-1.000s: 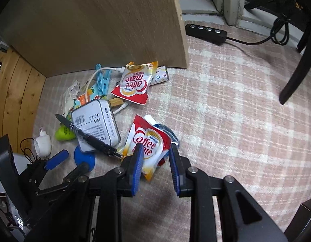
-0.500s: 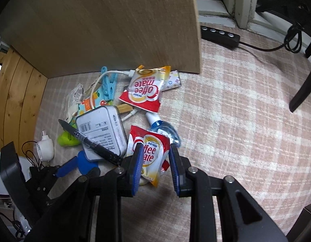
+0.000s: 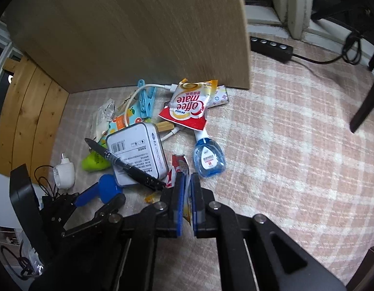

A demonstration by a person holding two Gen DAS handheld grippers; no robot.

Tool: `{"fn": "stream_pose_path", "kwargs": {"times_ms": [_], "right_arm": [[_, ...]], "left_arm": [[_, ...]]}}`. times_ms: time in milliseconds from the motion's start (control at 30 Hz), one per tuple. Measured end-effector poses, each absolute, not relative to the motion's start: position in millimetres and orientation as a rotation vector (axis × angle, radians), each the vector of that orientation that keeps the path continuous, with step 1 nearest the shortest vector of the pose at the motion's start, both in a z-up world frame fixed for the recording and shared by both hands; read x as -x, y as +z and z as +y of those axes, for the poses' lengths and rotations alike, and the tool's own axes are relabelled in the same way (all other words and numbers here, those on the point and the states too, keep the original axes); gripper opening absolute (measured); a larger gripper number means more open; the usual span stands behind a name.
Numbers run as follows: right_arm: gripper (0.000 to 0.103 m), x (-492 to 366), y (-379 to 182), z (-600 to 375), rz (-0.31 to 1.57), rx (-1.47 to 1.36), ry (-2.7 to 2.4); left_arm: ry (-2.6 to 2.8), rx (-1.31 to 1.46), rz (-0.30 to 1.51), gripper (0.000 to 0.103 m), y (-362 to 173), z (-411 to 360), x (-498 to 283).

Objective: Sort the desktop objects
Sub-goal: 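Grasp the blue round lid with left tool while right tool grasps a Coffee-mate sachet, then carry the lid and sachet into the black bin and release both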

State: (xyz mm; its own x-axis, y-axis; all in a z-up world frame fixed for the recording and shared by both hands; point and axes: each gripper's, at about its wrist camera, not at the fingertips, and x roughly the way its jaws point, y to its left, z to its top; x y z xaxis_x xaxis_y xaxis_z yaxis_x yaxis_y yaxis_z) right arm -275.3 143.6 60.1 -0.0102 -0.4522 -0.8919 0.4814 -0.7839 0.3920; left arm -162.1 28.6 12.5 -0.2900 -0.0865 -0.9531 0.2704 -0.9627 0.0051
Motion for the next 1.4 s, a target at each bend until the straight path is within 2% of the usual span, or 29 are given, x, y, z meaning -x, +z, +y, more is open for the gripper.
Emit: {"fn": "stream_pose_path", "kwargs": {"times_ms": [233,433,667,1033,1200,1400], "right_arm": [[0.005,280,89,201,-0.043,-1.591,-1.891],[0.005,265,115,257,-0.086,-1.532,-1.999],[0.005,227,141,369,-0.208,-1.504,-2.152],[0.005,162,157,588,-0.492,-1.557,-2.438],[0.005,136,153,665,-0.645,-1.588,-2.525],[0.005,125,131,724,-0.818,-1.634,-2.538]], "left_arm": [[-2.36,-1.684,0.21,0.047,35,48,146],[-2.461,-1.662,0.142,0.047,77,49,154],[-2.654,-1.687,0.026,0.047,109,170,184],[-2.986,-1.824,-0.301,0.047,140,396,185],[-3.07,-1.895,-0.402,0.047,147,485,188],[-3.069,-1.955,-0.504,0.047,140,549,200]]}}
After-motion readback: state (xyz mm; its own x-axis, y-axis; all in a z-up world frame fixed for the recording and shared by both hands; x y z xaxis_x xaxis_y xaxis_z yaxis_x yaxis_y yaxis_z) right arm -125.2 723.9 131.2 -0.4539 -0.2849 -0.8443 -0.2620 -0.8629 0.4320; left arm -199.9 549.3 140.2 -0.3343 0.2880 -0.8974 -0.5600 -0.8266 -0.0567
